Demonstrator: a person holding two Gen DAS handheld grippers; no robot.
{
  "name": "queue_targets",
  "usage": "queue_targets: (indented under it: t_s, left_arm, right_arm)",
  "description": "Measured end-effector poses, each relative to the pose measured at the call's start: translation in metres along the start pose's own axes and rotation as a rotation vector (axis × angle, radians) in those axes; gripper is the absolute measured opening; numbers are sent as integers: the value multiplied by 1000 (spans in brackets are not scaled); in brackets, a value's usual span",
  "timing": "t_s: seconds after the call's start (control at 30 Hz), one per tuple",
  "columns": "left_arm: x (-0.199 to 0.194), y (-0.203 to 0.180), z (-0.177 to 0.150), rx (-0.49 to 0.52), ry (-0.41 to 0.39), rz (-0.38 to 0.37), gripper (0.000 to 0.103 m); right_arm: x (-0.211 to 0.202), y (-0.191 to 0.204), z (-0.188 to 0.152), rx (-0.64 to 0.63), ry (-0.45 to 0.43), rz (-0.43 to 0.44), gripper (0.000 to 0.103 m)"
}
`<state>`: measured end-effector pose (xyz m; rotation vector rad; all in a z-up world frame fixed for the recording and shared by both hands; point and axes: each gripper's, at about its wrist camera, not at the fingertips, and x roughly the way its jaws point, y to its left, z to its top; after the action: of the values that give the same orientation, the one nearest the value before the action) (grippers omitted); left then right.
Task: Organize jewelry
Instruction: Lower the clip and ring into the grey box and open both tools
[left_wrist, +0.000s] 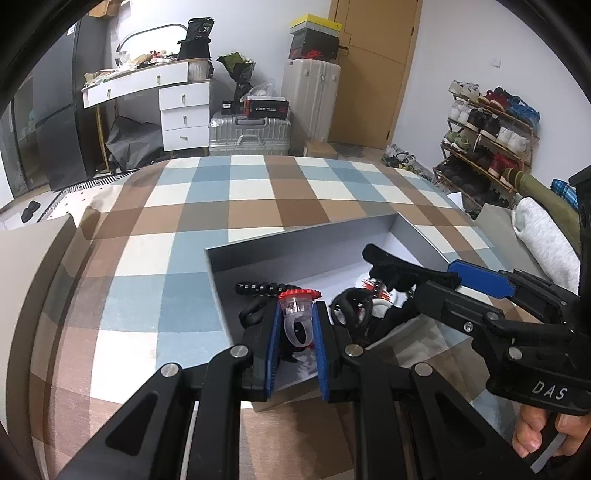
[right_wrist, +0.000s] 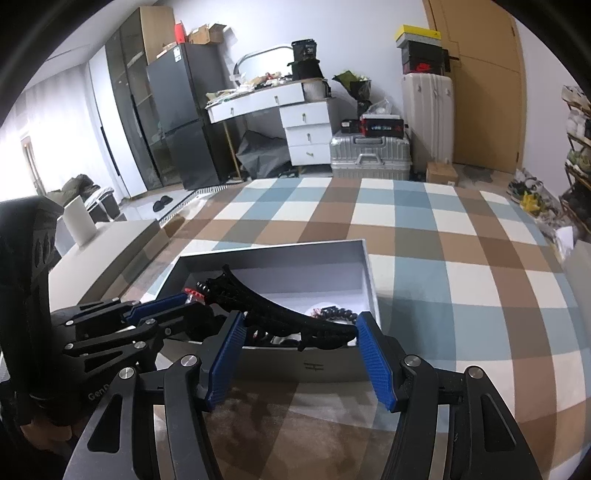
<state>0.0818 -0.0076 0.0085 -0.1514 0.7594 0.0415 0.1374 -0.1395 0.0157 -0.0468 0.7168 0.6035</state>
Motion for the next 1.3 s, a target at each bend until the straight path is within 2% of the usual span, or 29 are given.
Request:
queue_targets:
  t_s: [0.27,0.47,0.63,1.3]
  left_arm:
    - [1,8,1,-14,0,1,12]
    - [2,11,3,-19,-2,1,12]
    - [3,13,5,-14,-1,2,12]
    - [7,4,11,7,-2,-32,12]
  right_arm:
    - [2,6,-4,0,26,22,61]
    - [3,6,-4,47,56,85,61]
    - [6,7,-4,45,77,86,61]
    - [21,4,15,73,31,13,61]
